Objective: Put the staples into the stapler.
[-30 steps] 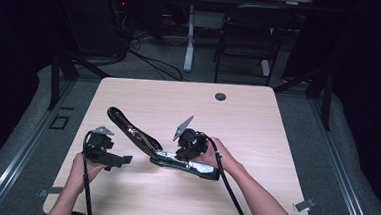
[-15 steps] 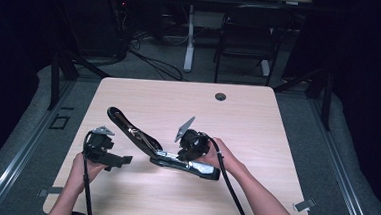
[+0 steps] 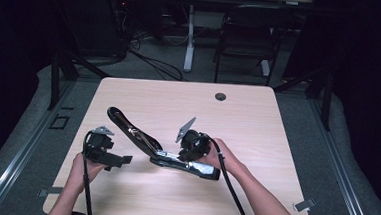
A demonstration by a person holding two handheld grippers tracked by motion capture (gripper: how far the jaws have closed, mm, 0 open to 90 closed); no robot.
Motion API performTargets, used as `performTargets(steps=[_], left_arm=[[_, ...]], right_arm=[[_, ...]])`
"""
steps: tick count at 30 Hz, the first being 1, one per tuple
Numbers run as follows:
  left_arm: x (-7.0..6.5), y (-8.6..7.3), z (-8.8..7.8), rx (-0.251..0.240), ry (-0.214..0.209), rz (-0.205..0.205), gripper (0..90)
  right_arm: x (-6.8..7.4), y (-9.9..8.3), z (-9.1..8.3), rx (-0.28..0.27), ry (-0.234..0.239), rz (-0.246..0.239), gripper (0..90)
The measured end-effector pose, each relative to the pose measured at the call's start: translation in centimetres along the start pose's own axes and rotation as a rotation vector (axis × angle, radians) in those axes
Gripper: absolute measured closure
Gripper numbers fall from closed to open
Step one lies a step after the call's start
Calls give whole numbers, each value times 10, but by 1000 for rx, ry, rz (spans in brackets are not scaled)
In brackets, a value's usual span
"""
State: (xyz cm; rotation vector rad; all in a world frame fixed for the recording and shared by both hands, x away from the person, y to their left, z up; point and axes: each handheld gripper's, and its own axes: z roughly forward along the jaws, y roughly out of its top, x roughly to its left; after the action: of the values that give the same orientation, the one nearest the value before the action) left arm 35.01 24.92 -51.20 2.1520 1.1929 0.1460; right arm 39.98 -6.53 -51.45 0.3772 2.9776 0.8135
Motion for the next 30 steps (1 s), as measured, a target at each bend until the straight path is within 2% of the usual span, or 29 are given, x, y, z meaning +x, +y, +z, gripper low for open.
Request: performTargets(steps=[2, 6, 11, 19, 26, 30], left_arm=[[0, 0, 0, 0, 0, 0, 0], [0, 0, 0, -3, -1, -1, 0], [0, 0, -1, -2, 1, -1, 0], [1, 0, -2, -10, 0, -7, 0], [1, 0, -2, -14, 0, -15, 0], [1, 0, -1, -12, 1, -13, 0]], right_arm=[[0, 0, 0, 2, -2, 1, 776], [0, -2, -2, 12, -21, 14, 715], [-1, -7, -11, 4, -35, 50, 603], [-3, -26, -33, -44, -89, 150, 356], [-3, -39, -55, -72, -132, 210, 243], [-4, -45, -63, -83, -133, 248, 151]])
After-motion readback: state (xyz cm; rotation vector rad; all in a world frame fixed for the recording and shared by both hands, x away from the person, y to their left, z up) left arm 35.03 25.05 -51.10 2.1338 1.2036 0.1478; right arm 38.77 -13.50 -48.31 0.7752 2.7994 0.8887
